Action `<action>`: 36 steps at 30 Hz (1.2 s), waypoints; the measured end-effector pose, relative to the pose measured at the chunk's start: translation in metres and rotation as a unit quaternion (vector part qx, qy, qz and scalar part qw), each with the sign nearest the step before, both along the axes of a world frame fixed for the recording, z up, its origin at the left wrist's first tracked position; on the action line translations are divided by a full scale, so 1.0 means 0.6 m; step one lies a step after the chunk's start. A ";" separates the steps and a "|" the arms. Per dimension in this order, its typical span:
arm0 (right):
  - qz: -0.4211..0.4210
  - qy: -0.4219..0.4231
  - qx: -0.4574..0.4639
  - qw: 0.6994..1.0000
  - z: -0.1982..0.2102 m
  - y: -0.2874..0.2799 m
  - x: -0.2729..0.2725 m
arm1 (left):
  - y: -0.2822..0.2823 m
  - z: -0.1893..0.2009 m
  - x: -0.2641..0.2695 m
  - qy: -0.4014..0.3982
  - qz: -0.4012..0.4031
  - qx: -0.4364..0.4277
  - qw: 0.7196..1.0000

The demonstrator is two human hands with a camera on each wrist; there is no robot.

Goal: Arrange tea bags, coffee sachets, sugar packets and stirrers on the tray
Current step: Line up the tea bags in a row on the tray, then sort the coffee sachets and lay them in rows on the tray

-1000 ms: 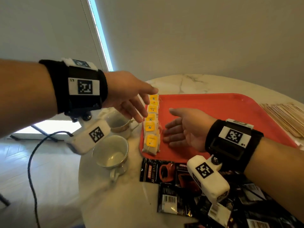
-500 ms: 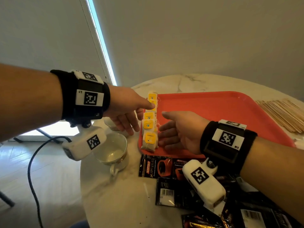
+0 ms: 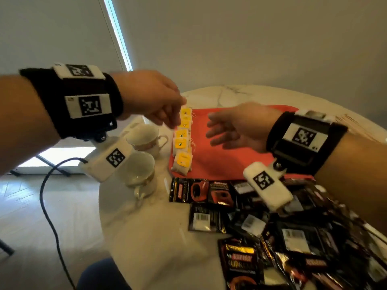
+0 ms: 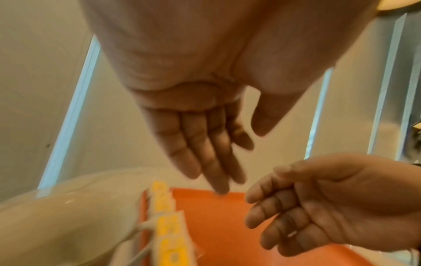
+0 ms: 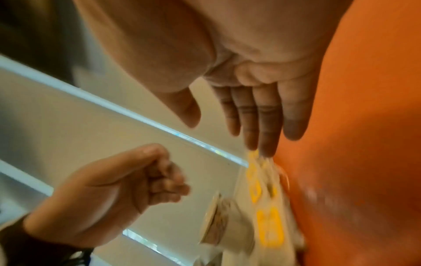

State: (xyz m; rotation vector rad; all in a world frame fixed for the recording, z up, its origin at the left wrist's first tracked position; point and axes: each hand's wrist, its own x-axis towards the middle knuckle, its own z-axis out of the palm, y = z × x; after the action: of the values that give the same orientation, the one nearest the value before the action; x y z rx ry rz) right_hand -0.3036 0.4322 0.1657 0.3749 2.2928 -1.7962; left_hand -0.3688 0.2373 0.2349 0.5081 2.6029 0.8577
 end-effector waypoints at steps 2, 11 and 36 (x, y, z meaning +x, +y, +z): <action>0.035 0.046 0.083 0.995 0.023 0.018 0.025 | -0.001 0.005 0.053 0.041 -0.016 0.067 0.997; 0.189 0.045 0.425 0.884 0.020 0.074 0.194 | -0.014 -0.116 0.326 0.101 -0.183 -0.116 0.971; 0.365 0.063 0.633 0.680 -0.044 -0.016 0.171 | 0.013 -0.203 0.312 0.052 -0.043 -0.185 0.980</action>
State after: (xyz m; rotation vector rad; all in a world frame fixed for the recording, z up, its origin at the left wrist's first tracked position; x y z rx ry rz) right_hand -0.2009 0.4226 0.1390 -0.4870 2.7568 0.3062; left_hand -0.1819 0.2450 0.1129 0.5646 2.7229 0.3106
